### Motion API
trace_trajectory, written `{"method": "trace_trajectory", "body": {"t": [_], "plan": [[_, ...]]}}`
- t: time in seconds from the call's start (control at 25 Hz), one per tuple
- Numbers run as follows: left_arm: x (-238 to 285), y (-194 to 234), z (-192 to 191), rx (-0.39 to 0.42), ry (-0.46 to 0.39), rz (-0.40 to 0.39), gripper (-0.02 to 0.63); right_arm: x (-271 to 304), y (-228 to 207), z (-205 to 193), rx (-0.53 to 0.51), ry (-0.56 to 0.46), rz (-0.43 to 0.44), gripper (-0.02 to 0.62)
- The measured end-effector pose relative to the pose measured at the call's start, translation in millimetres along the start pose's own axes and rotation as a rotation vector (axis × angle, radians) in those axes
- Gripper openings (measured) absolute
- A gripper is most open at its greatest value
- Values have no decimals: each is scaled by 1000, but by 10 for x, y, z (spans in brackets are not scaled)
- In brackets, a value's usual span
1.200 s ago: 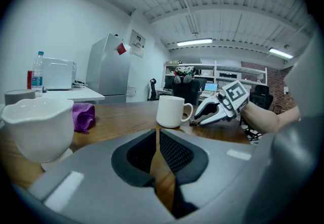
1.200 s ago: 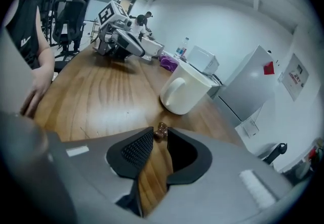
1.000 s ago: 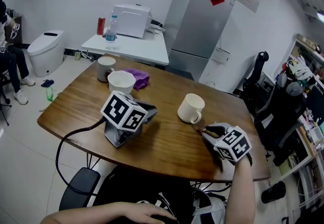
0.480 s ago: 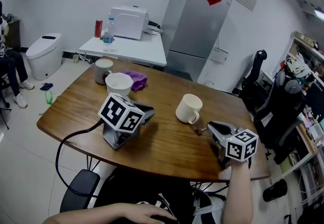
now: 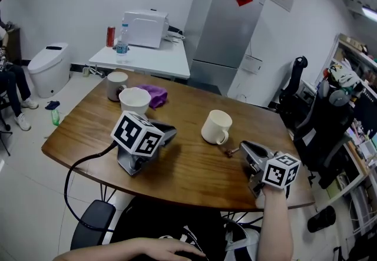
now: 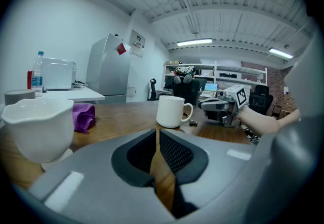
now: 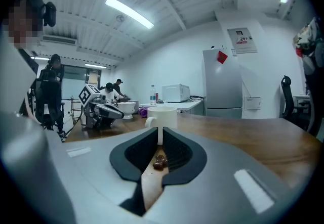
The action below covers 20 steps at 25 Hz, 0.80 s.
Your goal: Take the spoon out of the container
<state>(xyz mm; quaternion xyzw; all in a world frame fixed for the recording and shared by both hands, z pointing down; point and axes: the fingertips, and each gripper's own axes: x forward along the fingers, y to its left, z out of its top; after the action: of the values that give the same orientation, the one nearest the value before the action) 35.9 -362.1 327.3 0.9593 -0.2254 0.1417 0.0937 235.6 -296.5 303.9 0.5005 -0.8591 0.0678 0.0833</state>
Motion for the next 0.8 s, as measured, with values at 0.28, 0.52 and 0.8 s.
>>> {"method": "trace_trajectory", "body": {"t": [0.28,0.52,0.8], "plan": [[-29,32,-10,8,1,3,21,14,10,2,31,-27,26,31],[-32,31,-22,4,1,0,21,26,31,-3,31,-24,30,5],[-67,46,-35,1,-1,2,21,48,59,3,27,-22,32,3]]}}
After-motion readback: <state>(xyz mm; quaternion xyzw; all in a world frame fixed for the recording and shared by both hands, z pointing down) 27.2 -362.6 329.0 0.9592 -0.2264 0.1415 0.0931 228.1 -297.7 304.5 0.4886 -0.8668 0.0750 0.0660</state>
